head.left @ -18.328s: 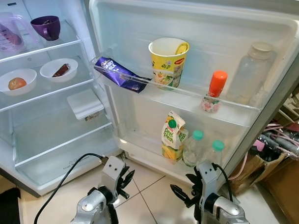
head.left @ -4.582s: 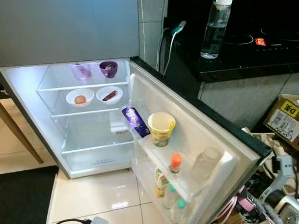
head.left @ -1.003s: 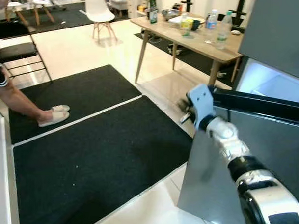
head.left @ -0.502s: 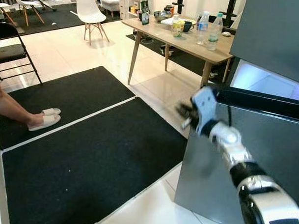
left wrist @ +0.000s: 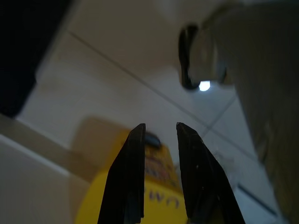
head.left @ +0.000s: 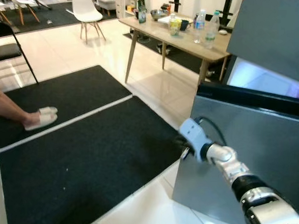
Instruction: Restocking fridge
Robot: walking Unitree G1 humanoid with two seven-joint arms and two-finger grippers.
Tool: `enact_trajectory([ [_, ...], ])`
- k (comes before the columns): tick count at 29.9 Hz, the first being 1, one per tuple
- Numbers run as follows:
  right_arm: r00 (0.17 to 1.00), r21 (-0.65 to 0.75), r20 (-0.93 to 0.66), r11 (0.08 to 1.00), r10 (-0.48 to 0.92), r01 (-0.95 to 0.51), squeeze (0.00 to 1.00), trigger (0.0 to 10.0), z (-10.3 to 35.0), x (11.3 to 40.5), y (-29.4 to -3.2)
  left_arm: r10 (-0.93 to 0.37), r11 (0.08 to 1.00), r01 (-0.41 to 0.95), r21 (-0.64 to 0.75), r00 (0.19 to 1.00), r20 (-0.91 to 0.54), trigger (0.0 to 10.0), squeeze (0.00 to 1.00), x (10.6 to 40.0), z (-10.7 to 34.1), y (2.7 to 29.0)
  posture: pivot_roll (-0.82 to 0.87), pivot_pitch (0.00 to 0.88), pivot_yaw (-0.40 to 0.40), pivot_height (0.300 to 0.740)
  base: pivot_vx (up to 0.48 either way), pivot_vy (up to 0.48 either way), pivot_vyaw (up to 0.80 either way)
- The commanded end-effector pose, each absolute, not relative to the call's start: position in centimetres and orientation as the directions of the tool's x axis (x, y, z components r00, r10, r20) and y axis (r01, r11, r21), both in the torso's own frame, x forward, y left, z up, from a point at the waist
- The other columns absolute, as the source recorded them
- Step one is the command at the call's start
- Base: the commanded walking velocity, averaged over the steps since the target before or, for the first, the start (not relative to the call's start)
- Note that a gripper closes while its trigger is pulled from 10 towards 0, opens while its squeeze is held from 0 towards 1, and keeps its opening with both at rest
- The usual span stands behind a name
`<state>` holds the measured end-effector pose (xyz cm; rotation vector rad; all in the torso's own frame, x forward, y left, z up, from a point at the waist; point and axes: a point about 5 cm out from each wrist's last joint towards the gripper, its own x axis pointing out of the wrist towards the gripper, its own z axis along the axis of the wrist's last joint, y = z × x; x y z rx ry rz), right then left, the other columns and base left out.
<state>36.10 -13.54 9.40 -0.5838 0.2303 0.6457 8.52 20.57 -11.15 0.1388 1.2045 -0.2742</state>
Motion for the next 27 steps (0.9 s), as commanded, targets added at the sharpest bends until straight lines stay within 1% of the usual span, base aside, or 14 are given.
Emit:
enact_trajectory([
  [1, 0.821, -0.495, -0.395, 0.657, 0.413, -0.569, 0.00, 10.0, 9.4, 36.4, -14.6, -0.153, 0.949, 0.308, -0.063, 0.278, -0.948, 10.0, 0.00, 6.8, -11.5, 20.5, 0.00, 0.161, -0.045, 0.740, 0.000, 0.000, 0.00],
  [3, 0.845, -0.518, -0.385, 0.671, 0.371, -0.531, 0.00, 10.0, 9.6, 36.6, -15.3, -0.148, 0.947, 0.315, -0.062, 0.258, -0.955, 10.0, 0.00, 5.8, -11.5, 20.9, 0.01, 0.185, -0.045, 0.740, 0.000, 0.000, 0.00],
  [4, 0.861, -0.527, -0.376, 0.684, 0.343, -0.504, 0.00, 10.0, 9.8, 36.8, -15.7, -0.147, 0.945, 0.321, -0.062, 0.249, -0.957, 10.0, 0.00, 5.2, -11.5, 21.2, 0.02, 0.223, -0.046, 0.740, 0.000, 0.000, 0.00],
  [5, 0.866, -0.532, -0.373, 0.689, 0.333, -0.493, 0.00, 10.0, 9.9, 36.9, -15.9, -0.147, 0.944, 0.323, -0.062, 0.246, -0.958, 10.0, 0.00, 4.9, -11.5, 21.4, 0.02, 0.231, -0.046, 0.740, 0.000, 0.000, 0.00],
  [6, 0.862, -0.532, -0.375, 0.681, 0.342, -0.502, 0.00, 10.0, 10.0, 37.0, -15.8, -0.145, 0.943, 0.327, -0.059, 0.246, -0.958, 10.0, 0.00, 4.9, -11.5, 21.6, 0.02, 0.248, -0.047, 0.740, 0.000, 0.000, 0.00],
  [11, 0.855, -0.534, -0.380, 0.671, 0.353, -0.514, 0.00, 10.0, 10.1, 37.0, -15.7, -0.143, 0.942, 0.332, -0.055, 0.247, -0.958, 10.0, 0.00, 4.9, -11.4, 21.8, 0.02, 0.248, -0.047, 0.740, 0.000, 0.000, 0.00],
  [12, 0.852, -0.542, -0.378, 0.659, 0.363, -0.521, 0.00, 10.0, 10.4, 37.2, -15.5, -0.146, 0.939, 0.339, -0.052, 0.258, -0.955, 10.0, 0.00, 5.3, -11.3, 22.0, 0.03, 0.289, -0.051, 0.740, 0.000, 0.000, 0.00],
  [14, 0.861, -0.577, -0.346, 0.639, 0.372, -0.508, 0.00, 10.0, 11.8, 37.9, -15.1, -0.163, 0.932, 0.359, -0.046, 0.302, -0.939, 10.0, 0.00, 6.9, -11.0, 21.8, 0.03, 0.307, -0.055, 0.740, 0.000, 0.000, 0.00],
  [15, 0.861, -0.577, -0.346, 0.639, 0.372, -0.508, 0.00, 10.0, 11.8, 37.9, -15.1, -0.163, 0.932, 0.359, -0.046, 0.302, -0.939, 10.0, 0.00, 6.9, -11.0, 21.8, 0.03, 0.307, -0.055, 0.740, 0.000, 0.000, 0.00],
  [18, 0.881, -0.633, -0.287, 0.616, 0.376, -0.469, 0.00, 10.0, 14.6, 39.2, -14.6, -0.193, 0.924, 0.380, -0.049, 0.351, -0.916, 10.0, 0.00, 8.6, -10.7, 21.2, 0.04, 0.315, -0.059, 0.740, 0.000, 0.000, 0.00],
  [23, 0.907, -0.677, -0.203, 0.617, 0.369, -0.402, 0.00, 10.0, 17.8, 40.5, -13.9, -0.202, 0.920, 0.387, -0.056, 0.348, -0.916, 10.0, 0.00, 8.2, -10.8, 20.9, 0.05, 0.319, -0.064, 0.740, 0.000, 0.000, 0.00],
  [24, 0.922, -0.694, -0.159, 0.624, 0.353, -0.359, 0.00, 10.0, 19.2, 40.9, -13.9, -0.201, 0.920, 0.388, -0.058, 0.339, -0.919, 10.0, 0.00, 7.7, -10.9, 20.9, 0.05, 0.319, -0.064, 0.740, 0.000, 0.000, 0.00],
  [25, 0.922, -0.694, -0.159, 0.624, 0.353, -0.359, 0.00, 10.0, 19.2, 40.9, -13.9, -0.201, 0.920, 0.388, -0.058, 0.339, -0.919, 10.0, 0.00, 7.7, -10.9, 20.9, 0.05, 0.319, -0.064, 0.740, 0.000, 0.000, 0.00],
  [27, 0.953, -0.711, -0.054, 0.659, 0.298, -0.246, 0.00, 10.0, 21.9, 41.7, -14.1, -0.199, 0.921, 0.385, -0.063, 0.325, -0.925, 10.0, 0.00, 7.0, -11.0, 21.0, 0.06, 0.318, -0.066, 0.740, 0.000, 0.000, 0.00],
])
